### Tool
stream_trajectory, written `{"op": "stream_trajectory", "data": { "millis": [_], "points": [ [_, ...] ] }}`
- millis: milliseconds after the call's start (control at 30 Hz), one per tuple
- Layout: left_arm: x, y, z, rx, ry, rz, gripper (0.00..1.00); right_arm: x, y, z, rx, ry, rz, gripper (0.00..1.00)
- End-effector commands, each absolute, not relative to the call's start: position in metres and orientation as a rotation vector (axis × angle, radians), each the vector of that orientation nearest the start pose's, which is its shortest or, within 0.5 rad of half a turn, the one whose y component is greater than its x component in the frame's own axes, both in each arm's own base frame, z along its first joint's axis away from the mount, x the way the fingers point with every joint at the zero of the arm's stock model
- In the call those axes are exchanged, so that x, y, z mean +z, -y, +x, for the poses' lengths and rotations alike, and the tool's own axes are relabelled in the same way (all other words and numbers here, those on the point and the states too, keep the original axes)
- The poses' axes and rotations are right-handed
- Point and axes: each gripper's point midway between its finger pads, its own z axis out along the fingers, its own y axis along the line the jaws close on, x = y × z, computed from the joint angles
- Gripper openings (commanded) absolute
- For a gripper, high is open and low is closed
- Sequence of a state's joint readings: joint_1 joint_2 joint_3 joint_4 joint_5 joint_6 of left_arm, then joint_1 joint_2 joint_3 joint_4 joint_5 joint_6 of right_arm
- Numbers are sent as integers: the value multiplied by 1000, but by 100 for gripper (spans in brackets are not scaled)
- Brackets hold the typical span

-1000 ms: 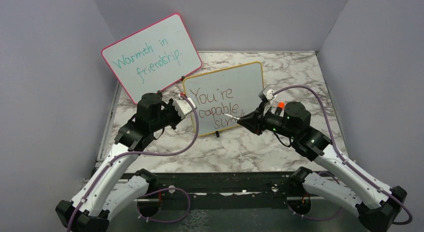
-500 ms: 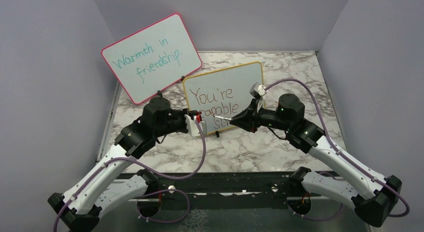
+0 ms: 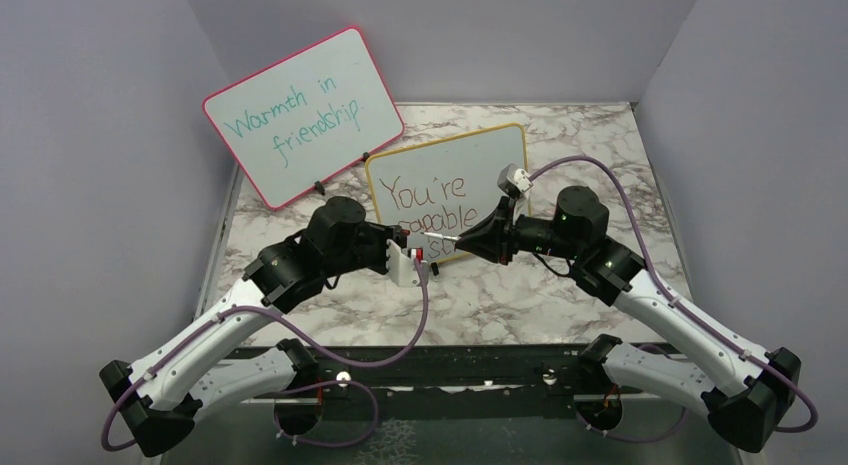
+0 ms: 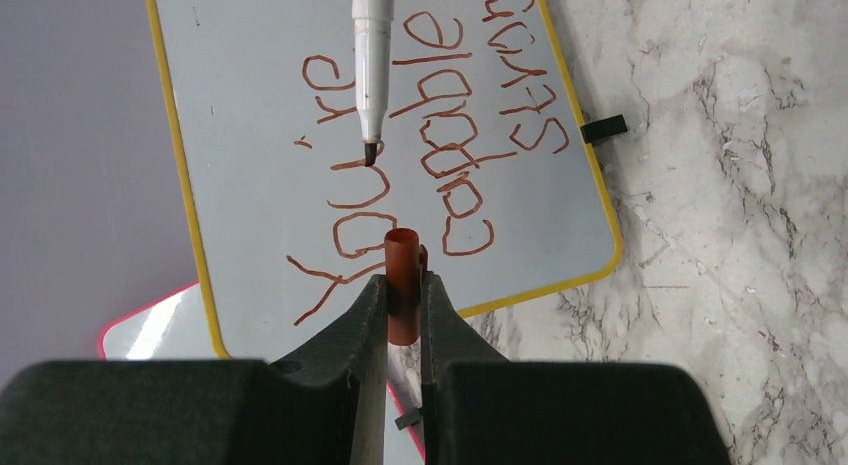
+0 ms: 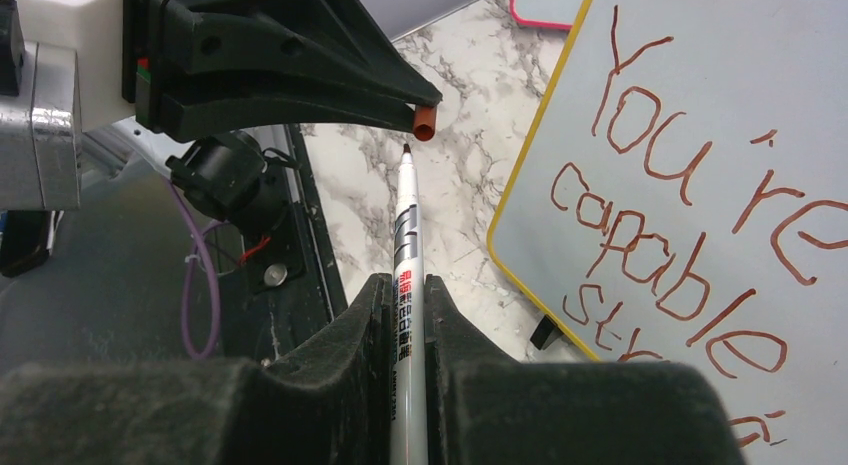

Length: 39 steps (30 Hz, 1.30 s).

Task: Write a sentence on the whiteboard
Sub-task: Close the whiteboard marker at the center of the board.

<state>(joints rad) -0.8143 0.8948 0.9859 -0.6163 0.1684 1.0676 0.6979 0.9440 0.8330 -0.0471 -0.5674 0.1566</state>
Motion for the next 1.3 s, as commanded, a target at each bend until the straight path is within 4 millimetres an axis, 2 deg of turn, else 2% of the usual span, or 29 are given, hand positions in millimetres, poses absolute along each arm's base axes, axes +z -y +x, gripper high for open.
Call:
{"op": "stream_trajectory", "data": {
  "millis": [0,200,733,1000,1267],
  "points": [
    [272,215,213,19,-1110,1744,0,304,-288,186,1123,-1540,-903,1],
    [271,218,211,15,-1098,1758,0,296,-293,186,1148,-1568,-912,1],
    [270,225,205,-14,-1065,1786,0,291,-297,186,1171,-1588,-926,1],
    [267,227,204,-21,-1061,1806,0,300,-297,192,1154,-1557,-893,1],
    [270,229,204,-22,-1054,1803,0,294,-299,193,1162,-1576,-900,1]
  ]
}}
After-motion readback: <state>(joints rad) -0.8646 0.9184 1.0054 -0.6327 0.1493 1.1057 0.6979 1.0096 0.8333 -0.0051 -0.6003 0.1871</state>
